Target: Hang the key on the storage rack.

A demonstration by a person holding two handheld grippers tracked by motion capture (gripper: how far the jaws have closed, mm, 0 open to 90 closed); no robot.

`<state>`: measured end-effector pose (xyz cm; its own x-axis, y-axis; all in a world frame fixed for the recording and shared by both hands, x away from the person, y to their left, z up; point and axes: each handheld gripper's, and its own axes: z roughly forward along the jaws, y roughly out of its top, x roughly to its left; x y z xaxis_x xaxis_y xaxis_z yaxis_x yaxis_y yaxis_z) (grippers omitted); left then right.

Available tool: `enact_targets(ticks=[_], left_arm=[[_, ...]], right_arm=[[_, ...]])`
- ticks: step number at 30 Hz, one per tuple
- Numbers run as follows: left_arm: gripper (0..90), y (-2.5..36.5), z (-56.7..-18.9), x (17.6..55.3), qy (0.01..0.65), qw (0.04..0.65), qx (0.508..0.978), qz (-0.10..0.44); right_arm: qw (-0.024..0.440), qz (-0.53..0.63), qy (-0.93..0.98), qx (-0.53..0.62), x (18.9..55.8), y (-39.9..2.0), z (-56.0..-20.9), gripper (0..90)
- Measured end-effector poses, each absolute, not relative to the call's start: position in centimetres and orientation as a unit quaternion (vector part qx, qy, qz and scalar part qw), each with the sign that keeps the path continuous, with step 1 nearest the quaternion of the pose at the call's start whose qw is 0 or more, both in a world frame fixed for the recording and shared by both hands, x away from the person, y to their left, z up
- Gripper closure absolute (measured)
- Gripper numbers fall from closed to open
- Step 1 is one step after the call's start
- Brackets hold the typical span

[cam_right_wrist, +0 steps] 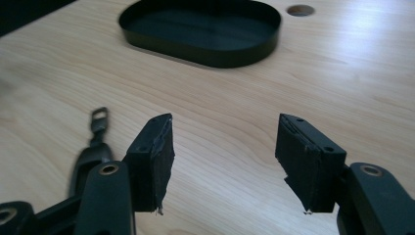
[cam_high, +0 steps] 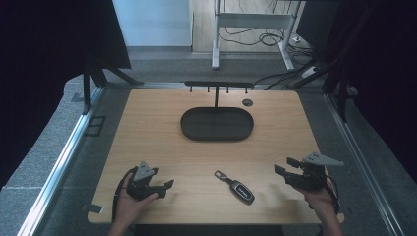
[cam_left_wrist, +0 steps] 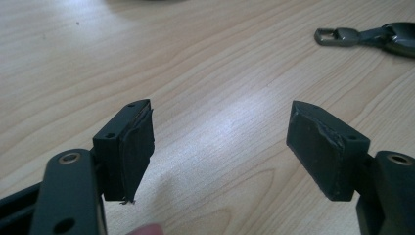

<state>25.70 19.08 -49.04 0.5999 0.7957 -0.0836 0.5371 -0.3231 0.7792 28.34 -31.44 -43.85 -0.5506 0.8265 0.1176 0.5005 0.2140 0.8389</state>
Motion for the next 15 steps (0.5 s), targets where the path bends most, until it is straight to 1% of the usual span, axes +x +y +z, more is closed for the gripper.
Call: enact_targets(ticks=[7, 15], left_arm=[[26.3, 19.1, -49.1, 25.7, 0.419, 0.403, 0.798, 0.158], [26.0, 18.7, -49.4, 25.8, 0.418, 0.4, 0.801, 0.153]], right_arm=[[0.177, 0.437, 0.779, 0.414, 28.6, -29.6, -42.0, 41.3], [0.144, 0.419, 0.802, 0.4, 30.2, -28.0, -41.4, 42.4]])
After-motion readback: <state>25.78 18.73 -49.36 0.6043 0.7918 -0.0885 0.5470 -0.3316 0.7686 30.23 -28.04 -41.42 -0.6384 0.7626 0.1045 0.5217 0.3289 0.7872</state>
